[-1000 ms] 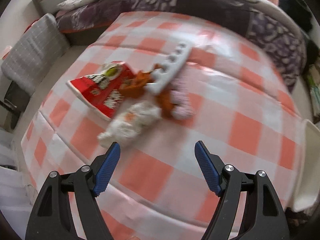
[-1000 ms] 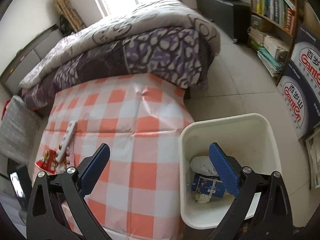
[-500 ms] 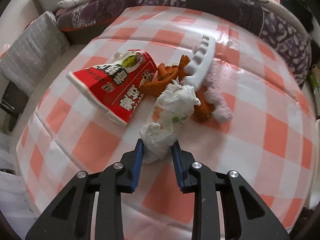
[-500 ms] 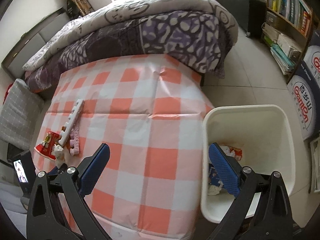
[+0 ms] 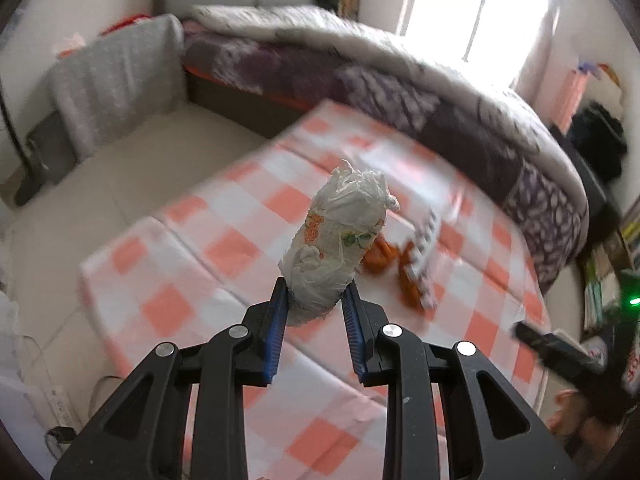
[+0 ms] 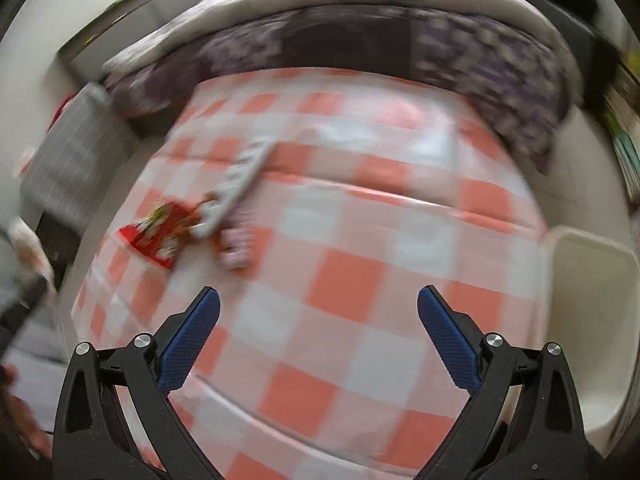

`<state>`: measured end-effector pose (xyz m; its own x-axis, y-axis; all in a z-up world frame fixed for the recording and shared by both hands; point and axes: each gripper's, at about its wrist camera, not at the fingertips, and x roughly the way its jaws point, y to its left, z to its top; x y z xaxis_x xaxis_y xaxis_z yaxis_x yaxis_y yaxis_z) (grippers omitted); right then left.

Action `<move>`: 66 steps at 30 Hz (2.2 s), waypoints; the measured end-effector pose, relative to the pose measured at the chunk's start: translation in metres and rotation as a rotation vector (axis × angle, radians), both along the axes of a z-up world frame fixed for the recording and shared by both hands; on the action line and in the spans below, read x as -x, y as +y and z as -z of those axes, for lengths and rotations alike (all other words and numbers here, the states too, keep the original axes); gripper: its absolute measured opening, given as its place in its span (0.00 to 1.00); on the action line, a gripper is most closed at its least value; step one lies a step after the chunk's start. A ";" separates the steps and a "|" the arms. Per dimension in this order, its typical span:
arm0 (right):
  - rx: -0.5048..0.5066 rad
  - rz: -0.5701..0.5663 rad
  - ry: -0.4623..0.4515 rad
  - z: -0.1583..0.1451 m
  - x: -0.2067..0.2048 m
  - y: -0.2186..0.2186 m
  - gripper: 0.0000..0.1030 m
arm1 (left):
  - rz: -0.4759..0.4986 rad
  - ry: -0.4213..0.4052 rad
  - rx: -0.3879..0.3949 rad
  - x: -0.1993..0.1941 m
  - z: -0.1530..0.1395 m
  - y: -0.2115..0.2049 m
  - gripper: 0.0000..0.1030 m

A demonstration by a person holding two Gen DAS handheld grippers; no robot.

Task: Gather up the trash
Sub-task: 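Grasp the crumpled white wrapper with the left tool while the right tool grasps the red snack bag, then carry the wrapper and red snack bag over the white bin and open both tools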

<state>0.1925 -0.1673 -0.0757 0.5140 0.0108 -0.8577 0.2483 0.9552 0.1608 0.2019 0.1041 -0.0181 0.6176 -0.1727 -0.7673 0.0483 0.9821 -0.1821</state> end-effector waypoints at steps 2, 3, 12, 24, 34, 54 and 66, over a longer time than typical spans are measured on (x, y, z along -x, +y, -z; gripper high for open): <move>-0.012 -0.053 -0.010 0.003 -0.010 0.028 0.92 | -0.031 -0.041 -0.012 0.004 -0.016 0.016 0.27; -0.038 -0.093 -0.008 0.007 -0.020 0.050 0.92 | -0.050 -0.053 -0.001 0.006 -0.023 0.026 0.27; -0.379 0.162 0.130 0.042 -0.092 0.111 0.92 | -0.162 -0.057 0.119 0.002 -0.037 0.073 0.27; -0.173 0.219 0.256 0.088 -0.136 0.152 0.76 | -0.201 -0.059 0.139 0.005 -0.040 0.101 0.27; -0.124 -0.062 0.095 0.049 -0.102 0.187 0.50 | -0.245 -0.079 0.172 0.010 -0.045 0.119 0.27; 0.112 -0.102 -0.228 -0.081 -0.022 0.117 0.53 | -0.205 -0.163 0.122 0.024 -0.056 0.071 0.27; 0.226 -0.012 -0.317 -0.102 0.032 0.056 0.54 | -0.098 -0.199 0.060 0.039 -0.050 0.001 0.27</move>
